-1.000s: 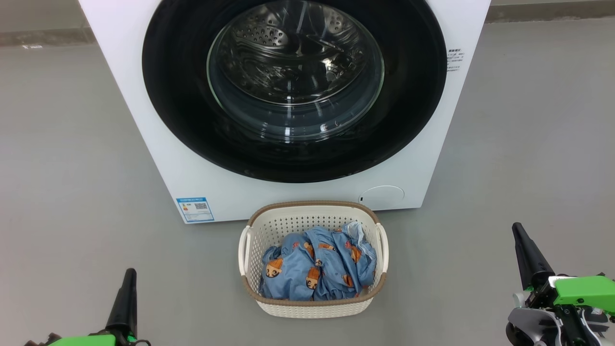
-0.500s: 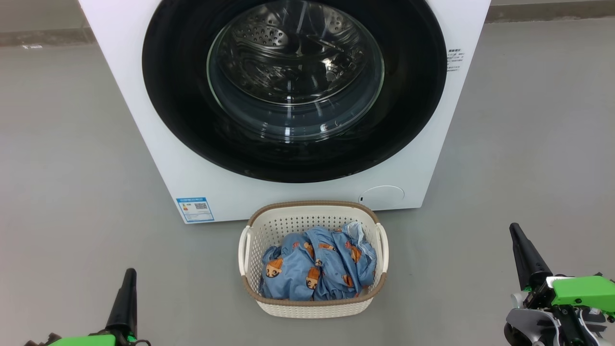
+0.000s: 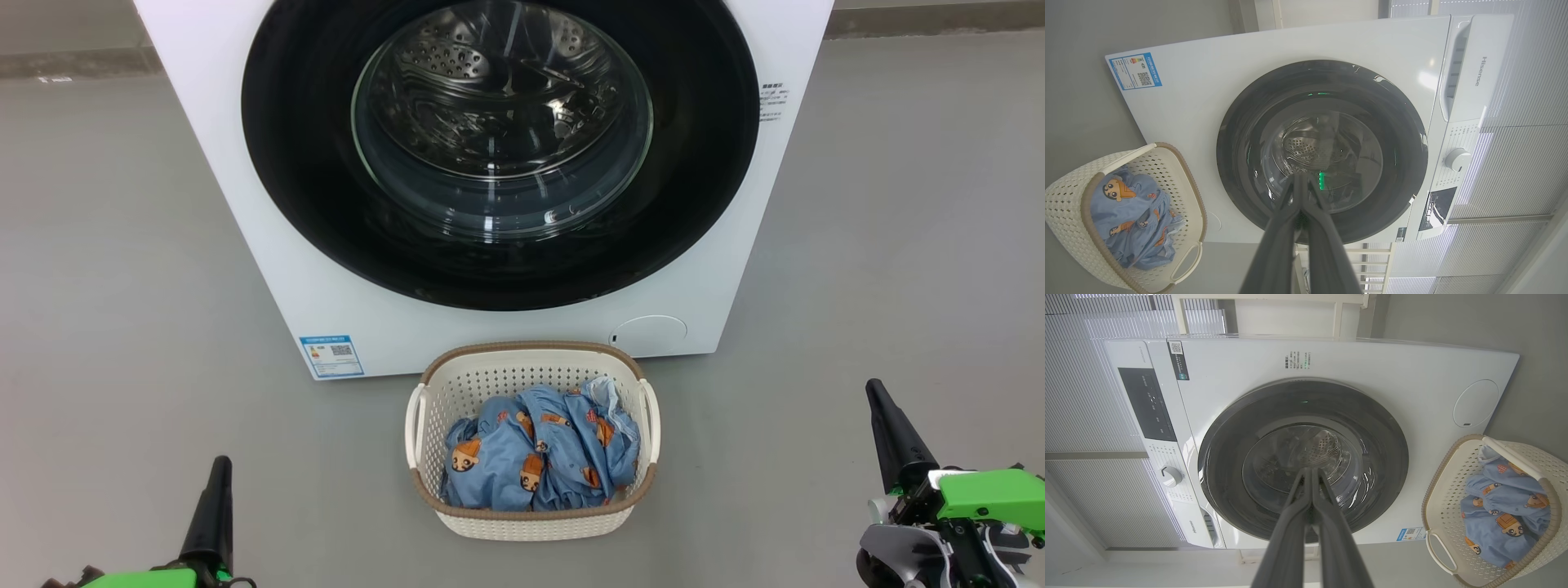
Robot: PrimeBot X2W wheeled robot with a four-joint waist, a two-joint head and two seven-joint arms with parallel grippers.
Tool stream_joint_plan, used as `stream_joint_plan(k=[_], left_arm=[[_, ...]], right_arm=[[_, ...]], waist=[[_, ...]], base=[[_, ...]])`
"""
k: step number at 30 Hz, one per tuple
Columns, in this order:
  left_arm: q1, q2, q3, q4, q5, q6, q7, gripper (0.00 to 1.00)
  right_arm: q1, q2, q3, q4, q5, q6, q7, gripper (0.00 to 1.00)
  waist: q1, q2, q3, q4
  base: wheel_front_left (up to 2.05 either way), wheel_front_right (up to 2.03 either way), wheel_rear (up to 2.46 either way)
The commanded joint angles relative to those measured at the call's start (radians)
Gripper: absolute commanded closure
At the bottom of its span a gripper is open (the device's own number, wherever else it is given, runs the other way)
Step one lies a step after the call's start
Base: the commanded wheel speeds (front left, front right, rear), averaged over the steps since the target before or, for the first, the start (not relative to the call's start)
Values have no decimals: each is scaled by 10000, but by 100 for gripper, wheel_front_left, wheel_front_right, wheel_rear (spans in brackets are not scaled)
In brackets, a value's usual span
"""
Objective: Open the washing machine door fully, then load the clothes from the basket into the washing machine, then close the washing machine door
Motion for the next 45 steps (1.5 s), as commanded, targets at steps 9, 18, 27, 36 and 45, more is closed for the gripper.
stream_joint_plan(k=[9,18,27,36,45], left_arm=[[-448,100,328,-184,-53,-67,71,100],[-448,100,329,-184,-53,-67,71,100],[-448,100,329,-184,-53,-67,72,100],[-448,99,329,-184,-53,-67,72,100],[125,-52,-88,217,-35,11,-92,0]], right_arm=[[-217,-106,200,-245,-62,48,42,100],[-218,-102,194,-245,-67,48,47,100],[-218,-98,189,-245,-72,48,51,100],[-219,-95,184,-244,-76,48,55,100],[41,129,66,257,21,2,-101,0]], waist=[[0,0,0,0],[0,0,0,0],[0,0,0,0],[0,0,0,0],[9,0,4,5]], base=[[0,0,0],[0,0,0],[0,0,0],[0,0,0],[0,0,0]])
